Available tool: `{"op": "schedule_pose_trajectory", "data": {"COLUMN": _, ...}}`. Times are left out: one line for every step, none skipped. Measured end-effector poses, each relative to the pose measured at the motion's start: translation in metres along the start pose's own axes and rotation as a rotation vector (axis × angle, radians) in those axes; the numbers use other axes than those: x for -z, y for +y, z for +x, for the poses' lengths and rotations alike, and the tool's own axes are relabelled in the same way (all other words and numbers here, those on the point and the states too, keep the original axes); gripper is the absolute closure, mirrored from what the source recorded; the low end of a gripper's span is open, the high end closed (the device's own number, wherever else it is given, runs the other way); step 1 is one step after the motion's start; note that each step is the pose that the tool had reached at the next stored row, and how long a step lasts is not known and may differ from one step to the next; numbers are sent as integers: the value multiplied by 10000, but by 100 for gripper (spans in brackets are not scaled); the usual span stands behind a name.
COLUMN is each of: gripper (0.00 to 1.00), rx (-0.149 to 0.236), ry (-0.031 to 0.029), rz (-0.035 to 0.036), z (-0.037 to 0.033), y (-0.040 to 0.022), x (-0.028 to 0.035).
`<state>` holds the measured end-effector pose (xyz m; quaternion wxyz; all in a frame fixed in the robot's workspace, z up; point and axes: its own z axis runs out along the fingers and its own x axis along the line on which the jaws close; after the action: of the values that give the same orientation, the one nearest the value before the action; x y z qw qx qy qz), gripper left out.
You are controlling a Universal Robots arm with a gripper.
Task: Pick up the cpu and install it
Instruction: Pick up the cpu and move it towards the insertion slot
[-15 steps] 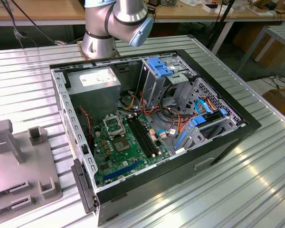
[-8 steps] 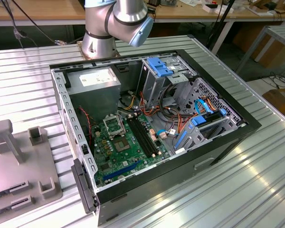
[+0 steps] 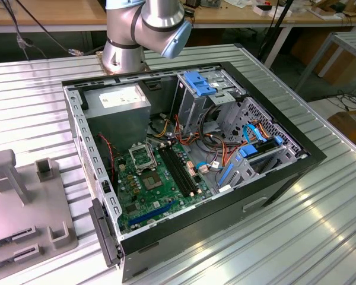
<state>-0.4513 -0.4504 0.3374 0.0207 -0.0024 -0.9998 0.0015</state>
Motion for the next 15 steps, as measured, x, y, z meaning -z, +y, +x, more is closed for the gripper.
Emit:
{"op": "schedule_pose_trajectory", "data": {"gripper": 53, "rx": 0, "ry": 2, "rz": 1, "z": 0, "y": 0, "x": 4}}
{"op": "schedule_pose_trajectory", "data": {"gripper": 53, "rx": 0, "ry": 2, "rz": 1, "z": 0, "y": 0, "x": 9}}
{"op": "schedule_pose_trajectory", "data": {"gripper": 53, "rx": 0, "ry": 2, "rz": 1, "z": 1, "y": 0, "x": 11}}
{"op": "schedule_pose_trajectory", "data": {"gripper": 53, "rx": 0, "ry": 3, "rz": 2, "z": 1, "y": 0, "x": 16}}
{"op": "schedule_pose_trajectory", "data": {"gripper": 53, "rx": 0, "ry": 3, "rz": 1, "z": 1, "y": 0, "x": 18}}
{"op": "schedule_pose_trajectory", "data": {"gripper": 53, "rx": 0, "ry": 3, "rz": 1, "z": 1, "y": 0, "x": 22}}
{"op": "schedule_pose_trajectory", "data": {"gripper": 53, "rx": 0, "ry": 3, "rz": 1, "z": 1, "y": 0, "x": 25}}
{"op": "schedule_pose_trajectory", "data": {"gripper": 53, "rx": 0, "ry": 4, "rz": 1, "z": 1, "y": 0, "x": 28}}
{"op": "schedule_pose_trajectory", "data": {"gripper": 53, "rx": 0, "ry": 3, "rz": 0, "z": 1, "y": 0, "x": 30}}
{"op": "schedule_pose_trajectory", "data": {"gripper": 53, "rx": 0, "ry": 4, "rz": 1, "z": 1, "y": 0, "x": 34}}
{"op": "schedule_pose_trajectory", "data": {"gripper": 53, "rx": 0, "ry": 5, "rz": 2, "z": 1, "y": 0, "x": 37}}
{"op": "schedule_pose_trajectory", "data": {"gripper": 53, "rx": 0, "ry": 6, "rz": 2, "z": 2, "y": 0, "x": 41}}
{"op": "schedule_pose_trajectory", "data": {"gripper": 53, "rx": 0, "ry": 6, "rz": 2, "z": 2, "y": 0, "x": 46}}
{"op": "schedule_pose_trajectory", "data": {"gripper": 53, "rx": 0, "ry": 6, "rz": 1, "z": 2, "y": 0, "x": 49}}
{"op": "schedule_pose_trajectory", "data": {"gripper": 53, "rx": 0, "ry": 8, "rz": 1, "z": 2, "y": 0, "x": 54}}
